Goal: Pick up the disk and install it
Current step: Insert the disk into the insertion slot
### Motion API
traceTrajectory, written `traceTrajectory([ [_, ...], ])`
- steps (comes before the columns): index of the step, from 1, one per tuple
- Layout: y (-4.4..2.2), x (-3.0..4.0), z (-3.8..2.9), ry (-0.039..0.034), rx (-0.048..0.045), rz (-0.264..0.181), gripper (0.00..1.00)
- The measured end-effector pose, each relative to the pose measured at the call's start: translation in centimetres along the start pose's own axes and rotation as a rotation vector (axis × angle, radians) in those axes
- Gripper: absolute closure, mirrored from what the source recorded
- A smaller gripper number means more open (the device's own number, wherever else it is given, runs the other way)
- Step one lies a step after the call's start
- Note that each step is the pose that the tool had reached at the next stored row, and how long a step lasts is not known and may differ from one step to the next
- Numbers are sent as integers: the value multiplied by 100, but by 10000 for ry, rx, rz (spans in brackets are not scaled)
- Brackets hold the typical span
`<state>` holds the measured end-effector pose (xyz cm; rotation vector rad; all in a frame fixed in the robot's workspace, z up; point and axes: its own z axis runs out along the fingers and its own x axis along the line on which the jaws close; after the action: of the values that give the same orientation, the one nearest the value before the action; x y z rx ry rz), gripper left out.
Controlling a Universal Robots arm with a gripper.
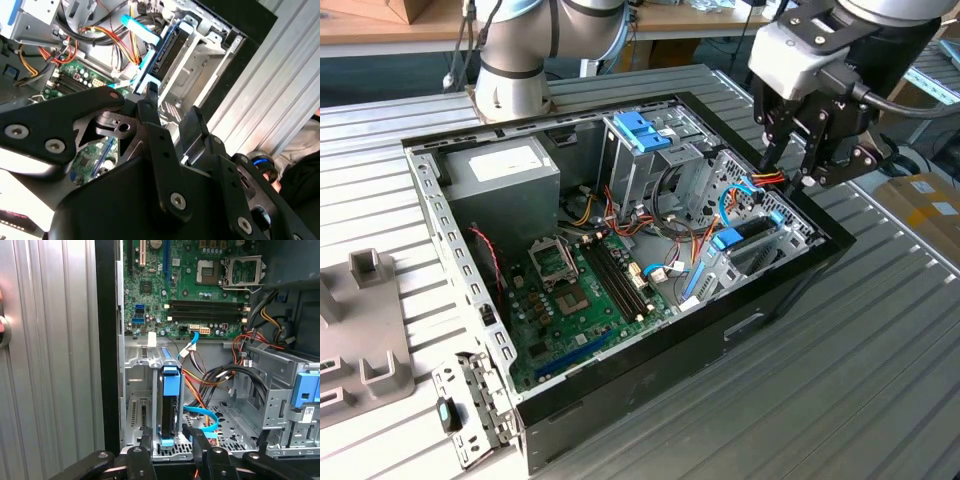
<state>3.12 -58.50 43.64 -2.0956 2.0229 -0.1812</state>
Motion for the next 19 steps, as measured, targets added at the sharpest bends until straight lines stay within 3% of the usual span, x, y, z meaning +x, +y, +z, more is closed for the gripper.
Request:
traceTrajectory([
  [5, -17, -44, -58, 0, 0, 1, 57],
  [7, -23, -45, -56, 1, -11, 0, 70],
  [8, -30, -45, -54, 5, -24, 2, 70],
  [11, -68, -44, -44, 19, -110, 3, 90],
  [12, -88, -43, -39, 31, -149, 3, 90],
  [14, -152, -40, -22, 109, -277, -7, 90],
  [15, -178, -39, -14, 214, -317, -30, 90],
  [16, -206, -37, -3, 376, -382, -65, 90],
  [17, -229, -36, 5, 498, -568, -84, 90],
  [19, -248, -35, 14, 528, -909, -76, 90],
])
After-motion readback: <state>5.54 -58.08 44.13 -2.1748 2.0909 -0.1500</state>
